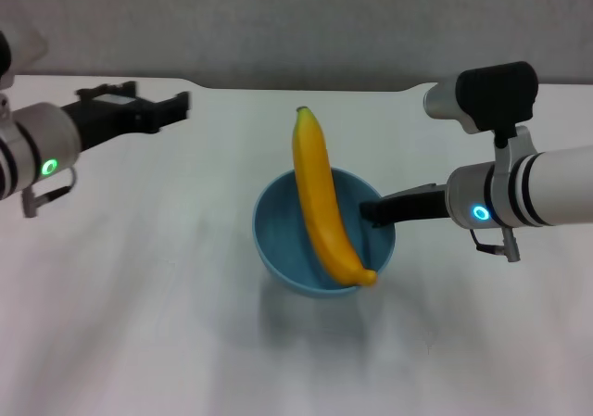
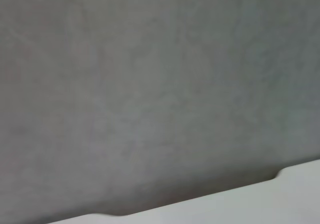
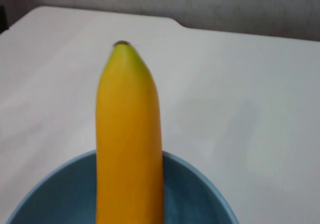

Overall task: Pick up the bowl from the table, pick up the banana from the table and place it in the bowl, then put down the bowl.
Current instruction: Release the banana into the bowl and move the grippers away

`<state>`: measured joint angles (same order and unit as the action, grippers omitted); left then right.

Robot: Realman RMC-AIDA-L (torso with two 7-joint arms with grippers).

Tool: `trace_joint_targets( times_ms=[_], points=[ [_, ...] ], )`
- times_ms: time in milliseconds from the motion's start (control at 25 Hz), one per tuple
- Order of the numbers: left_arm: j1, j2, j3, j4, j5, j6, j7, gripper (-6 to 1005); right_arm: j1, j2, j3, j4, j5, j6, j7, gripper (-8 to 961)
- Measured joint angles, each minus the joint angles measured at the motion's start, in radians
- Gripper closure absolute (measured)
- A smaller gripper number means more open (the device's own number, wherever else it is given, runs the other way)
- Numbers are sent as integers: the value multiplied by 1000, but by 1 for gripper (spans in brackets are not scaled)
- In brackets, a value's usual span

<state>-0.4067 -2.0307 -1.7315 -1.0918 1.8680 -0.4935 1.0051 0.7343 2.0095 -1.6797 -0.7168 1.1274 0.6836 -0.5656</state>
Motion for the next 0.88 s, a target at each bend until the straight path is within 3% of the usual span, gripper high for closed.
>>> trace_joint_targets(
  times_ms=[280,520,880],
  points=[
    [22,0,-7,59,39,119,67,166,78,2,0,82,7,-5,-2,884],
    [46,-2,-7,77,39,174,98,168,98,11,-17,90,12,-6,-3,883],
    [79,-6,0,78,30,176,84,168,98,14,-189,90,131,-32,-1,881]
  ],
)
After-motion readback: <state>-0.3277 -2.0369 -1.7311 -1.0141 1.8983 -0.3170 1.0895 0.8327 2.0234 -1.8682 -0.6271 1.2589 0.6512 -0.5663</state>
